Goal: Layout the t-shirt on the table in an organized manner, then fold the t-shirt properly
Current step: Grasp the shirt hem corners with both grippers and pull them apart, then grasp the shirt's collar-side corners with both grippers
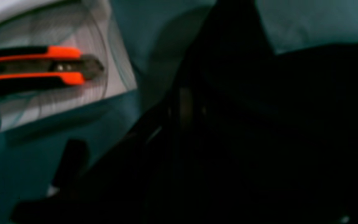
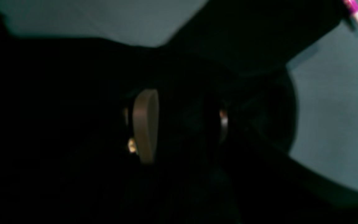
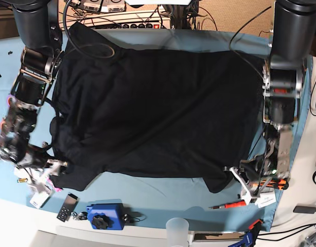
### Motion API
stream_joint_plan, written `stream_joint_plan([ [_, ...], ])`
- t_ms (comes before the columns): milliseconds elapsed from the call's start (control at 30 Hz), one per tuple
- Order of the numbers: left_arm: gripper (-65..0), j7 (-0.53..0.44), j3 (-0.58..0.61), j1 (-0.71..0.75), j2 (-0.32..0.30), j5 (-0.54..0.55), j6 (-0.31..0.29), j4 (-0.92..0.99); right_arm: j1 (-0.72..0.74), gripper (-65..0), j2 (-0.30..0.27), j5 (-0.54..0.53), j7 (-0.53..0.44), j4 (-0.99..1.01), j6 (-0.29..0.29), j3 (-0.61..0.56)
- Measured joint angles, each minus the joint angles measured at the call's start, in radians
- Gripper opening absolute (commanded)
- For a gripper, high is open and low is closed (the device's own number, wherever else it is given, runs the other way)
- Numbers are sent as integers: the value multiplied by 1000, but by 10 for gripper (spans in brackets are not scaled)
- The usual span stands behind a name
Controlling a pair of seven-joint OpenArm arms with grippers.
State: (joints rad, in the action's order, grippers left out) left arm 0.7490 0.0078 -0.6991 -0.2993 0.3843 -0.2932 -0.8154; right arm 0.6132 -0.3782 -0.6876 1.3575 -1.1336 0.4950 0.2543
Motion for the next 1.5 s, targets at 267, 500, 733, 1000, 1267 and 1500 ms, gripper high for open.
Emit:
stream_joint_plan([
  [267, -650, 286, -217, 231, -8, 149, 2, -434, -57, -408, 0, -253, 56, -1, 107, 295],
  [500, -650, 407, -296, 354, -6, 151, 0, -660, -218, -408, 3, -359, 61, -84, 112, 394],
  [733, -650, 478, -306, 533, -63, 152, 26, -783, -503, -408, 2, -356, 61, -491, 143, 393],
  [1000, -650, 473, -380, 778, -162, 92, 64, -1023, -818, -408, 2, -211, 61, -832, 154, 389],
  [1267, -650, 469, -678, 958, -193, 183, 49, -1116, -1037, -408, 70, -208, 56, -862, 144, 388],
  [1500, -650, 470, -834, 1028, -191, 289, 4, -1116, -1184, -408, 196, -69, 53, -860, 161, 387],
])
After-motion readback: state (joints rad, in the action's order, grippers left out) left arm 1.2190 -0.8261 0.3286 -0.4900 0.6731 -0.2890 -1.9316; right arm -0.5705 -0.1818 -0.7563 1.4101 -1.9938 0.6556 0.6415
